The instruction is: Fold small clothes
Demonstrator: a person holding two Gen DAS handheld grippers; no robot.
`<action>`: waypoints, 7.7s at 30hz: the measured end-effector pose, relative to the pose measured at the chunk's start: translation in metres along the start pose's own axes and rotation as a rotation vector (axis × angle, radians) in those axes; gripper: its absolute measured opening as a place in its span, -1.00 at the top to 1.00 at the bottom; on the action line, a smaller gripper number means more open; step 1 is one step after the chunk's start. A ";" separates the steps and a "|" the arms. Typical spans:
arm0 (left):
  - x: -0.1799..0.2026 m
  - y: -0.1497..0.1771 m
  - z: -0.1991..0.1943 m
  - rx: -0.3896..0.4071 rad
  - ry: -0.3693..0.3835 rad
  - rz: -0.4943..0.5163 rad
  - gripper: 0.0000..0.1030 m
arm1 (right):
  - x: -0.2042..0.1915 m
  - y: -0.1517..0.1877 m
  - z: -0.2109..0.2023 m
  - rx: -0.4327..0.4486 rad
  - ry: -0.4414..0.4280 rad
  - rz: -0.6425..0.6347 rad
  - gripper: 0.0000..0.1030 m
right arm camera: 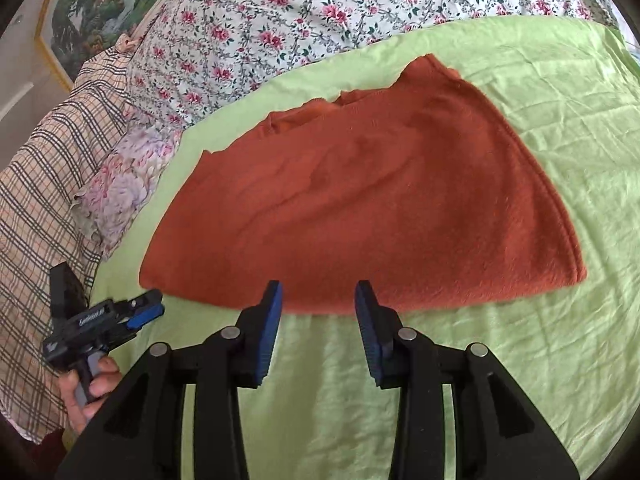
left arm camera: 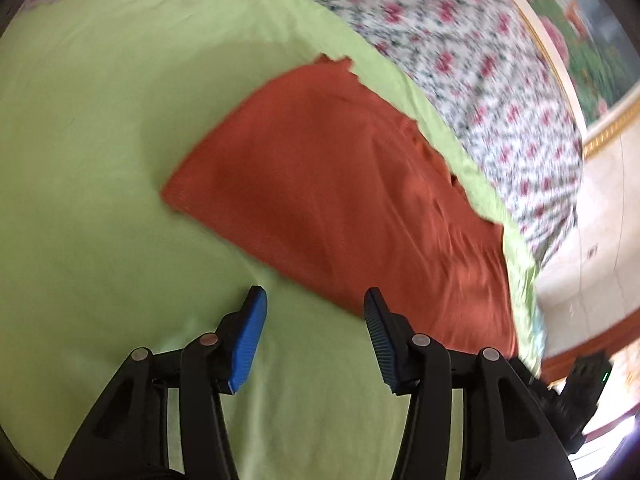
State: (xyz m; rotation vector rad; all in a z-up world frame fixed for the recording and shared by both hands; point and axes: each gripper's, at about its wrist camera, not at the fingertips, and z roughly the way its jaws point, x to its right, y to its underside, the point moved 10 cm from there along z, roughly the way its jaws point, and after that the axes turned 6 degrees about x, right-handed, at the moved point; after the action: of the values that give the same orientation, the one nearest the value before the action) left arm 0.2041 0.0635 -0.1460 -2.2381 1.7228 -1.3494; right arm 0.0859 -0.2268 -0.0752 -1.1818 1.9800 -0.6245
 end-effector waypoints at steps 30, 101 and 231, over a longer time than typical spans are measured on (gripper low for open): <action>0.199 0.017 0.073 0.047 0.070 0.537 0.91 | 0.035 -0.063 0.038 -0.081 -0.227 0.219 -0.16; 0.186 0.021 0.187 -0.343 0.185 0.335 0.14 | 0.142 -0.104 0.060 -0.172 -0.059 0.162 0.09; 0.032 0.049 -0.123 -0.003 -0.023 0.526 0.51 | -0.061 0.018 0.002 -0.107 -0.076 -0.003 0.36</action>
State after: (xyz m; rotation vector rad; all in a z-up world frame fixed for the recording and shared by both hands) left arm 0.0903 0.0763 -0.0727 -1.6106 2.0945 -1.1840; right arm 0.0964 -0.1642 -0.0686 -1.2539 1.9684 -0.4732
